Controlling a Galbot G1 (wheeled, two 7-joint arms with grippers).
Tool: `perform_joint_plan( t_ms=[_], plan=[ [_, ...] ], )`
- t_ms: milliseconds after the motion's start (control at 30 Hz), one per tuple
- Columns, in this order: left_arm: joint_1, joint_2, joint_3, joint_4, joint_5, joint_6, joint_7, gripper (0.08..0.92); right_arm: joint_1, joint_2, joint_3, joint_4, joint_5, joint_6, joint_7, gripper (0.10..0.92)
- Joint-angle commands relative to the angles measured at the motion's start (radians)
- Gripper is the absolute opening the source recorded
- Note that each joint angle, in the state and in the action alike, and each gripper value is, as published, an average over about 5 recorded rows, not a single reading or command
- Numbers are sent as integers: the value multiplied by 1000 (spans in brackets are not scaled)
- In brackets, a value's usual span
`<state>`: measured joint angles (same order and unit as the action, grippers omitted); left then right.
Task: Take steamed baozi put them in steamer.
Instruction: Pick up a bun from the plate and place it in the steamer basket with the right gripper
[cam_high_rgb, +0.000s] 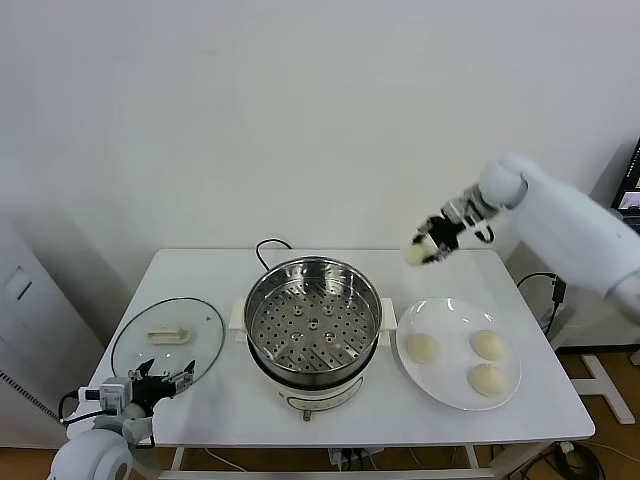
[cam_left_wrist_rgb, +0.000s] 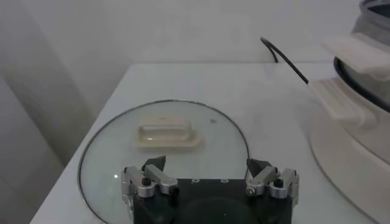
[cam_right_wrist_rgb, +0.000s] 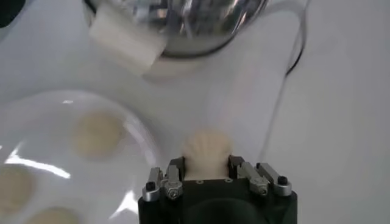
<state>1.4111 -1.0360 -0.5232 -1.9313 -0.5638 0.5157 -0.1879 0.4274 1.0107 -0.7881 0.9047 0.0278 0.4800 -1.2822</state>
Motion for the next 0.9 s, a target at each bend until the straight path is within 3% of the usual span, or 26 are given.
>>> perform_joint_plan(
  t_ms=[33, 267, 900],
  plan=[
    [3, 5, -1, -3, 0, 0, -1, 823, 151, 278, -41, -113, 81, 350, -80, 450],
    [7, 10, -3, -13, -2, -1, -1, 823, 99, 363, -16, -116, 1, 393, -97, 450],
    [7, 3, 8, -11, 2, 1, -4, 823, -114, 317, -2, 73, -298, 393, -103, 450]
  ],
)
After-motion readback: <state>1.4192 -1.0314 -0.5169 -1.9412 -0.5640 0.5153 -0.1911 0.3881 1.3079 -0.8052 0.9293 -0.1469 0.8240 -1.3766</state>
